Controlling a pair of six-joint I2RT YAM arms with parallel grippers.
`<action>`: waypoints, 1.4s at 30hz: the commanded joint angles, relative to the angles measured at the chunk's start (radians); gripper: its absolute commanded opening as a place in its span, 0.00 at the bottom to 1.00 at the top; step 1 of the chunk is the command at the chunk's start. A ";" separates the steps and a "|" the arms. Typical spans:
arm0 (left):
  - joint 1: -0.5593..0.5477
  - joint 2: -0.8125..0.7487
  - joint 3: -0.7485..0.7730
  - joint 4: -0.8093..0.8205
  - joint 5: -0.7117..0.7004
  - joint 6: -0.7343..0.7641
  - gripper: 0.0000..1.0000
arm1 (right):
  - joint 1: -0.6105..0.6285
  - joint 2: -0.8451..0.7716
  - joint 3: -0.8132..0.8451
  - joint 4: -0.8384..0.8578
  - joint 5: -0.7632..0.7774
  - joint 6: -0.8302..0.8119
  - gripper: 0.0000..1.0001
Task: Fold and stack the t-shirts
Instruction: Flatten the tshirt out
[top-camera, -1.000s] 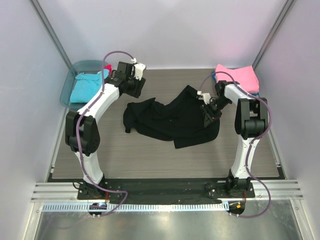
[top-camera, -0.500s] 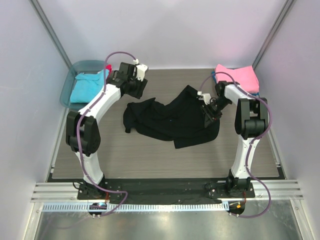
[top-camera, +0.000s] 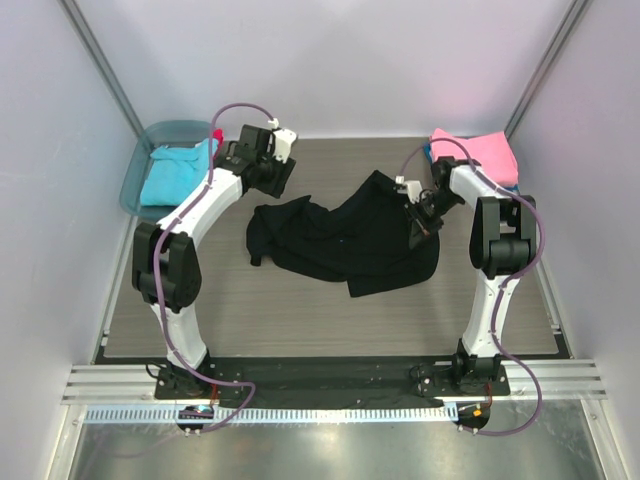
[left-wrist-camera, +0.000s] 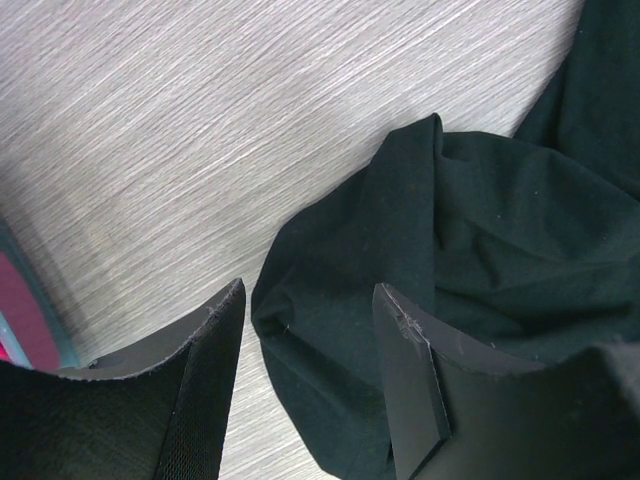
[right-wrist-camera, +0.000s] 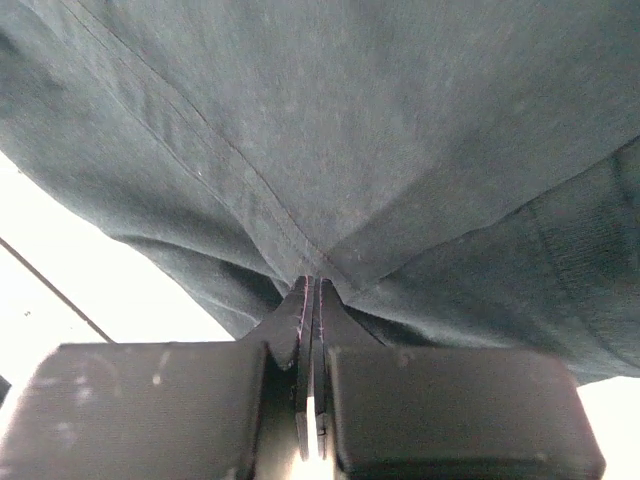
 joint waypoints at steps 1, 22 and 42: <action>-0.002 -0.036 -0.006 0.023 -0.026 0.020 0.56 | -0.003 -0.086 0.080 0.009 -0.039 0.007 0.01; -0.002 -0.044 -0.029 0.016 -0.029 0.035 0.56 | -0.051 0.035 0.236 -0.259 -0.073 0.048 0.52; -0.002 -0.028 -0.017 0.013 -0.032 0.034 0.56 | -0.069 0.170 0.195 -0.274 -0.060 0.027 0.52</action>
